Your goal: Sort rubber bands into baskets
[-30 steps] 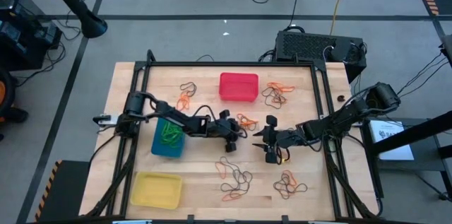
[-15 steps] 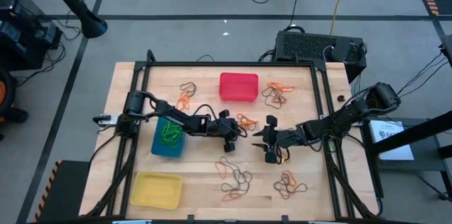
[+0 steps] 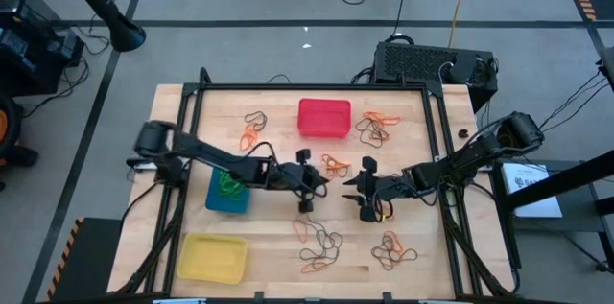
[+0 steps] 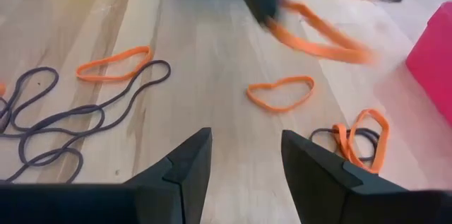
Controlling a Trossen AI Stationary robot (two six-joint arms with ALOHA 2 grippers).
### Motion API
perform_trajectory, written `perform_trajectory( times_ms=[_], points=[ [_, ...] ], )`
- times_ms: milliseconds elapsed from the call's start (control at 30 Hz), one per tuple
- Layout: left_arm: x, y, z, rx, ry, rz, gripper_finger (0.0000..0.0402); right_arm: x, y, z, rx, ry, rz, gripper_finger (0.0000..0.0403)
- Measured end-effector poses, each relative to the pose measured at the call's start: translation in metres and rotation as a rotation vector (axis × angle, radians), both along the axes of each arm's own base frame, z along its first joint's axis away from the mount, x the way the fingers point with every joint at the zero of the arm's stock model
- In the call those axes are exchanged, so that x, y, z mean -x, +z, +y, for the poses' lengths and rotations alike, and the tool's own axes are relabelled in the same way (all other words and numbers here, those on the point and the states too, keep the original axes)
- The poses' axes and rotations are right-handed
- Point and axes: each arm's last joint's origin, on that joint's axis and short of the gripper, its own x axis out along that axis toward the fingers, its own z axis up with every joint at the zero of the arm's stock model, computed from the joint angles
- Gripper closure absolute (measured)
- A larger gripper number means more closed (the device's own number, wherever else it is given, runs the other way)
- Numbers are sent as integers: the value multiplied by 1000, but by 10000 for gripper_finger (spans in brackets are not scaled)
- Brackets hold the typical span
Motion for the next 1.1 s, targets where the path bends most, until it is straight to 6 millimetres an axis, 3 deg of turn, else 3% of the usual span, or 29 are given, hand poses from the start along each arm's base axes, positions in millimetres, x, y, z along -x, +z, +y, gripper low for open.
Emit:
perform_trajectory(
  times_ms=[200,400,600,800,1100],
  points=[
    [45,32,-23,79,-27,197,399,0,0,0,-9,-7,3,238],
    [99,62,-53,359,-122,396,399,0,0,0,-4,-3,4,238],
    [151,82,-77,583,-57,578,400,0,0,0,-2,-4,4,238],
    [178,83,-101,688,51,671,400,0,0,0,-2,-3,6,238],
    [198,67,-142,824,263,754,400,0,0,0,1,-1,6,238]
  ],
)
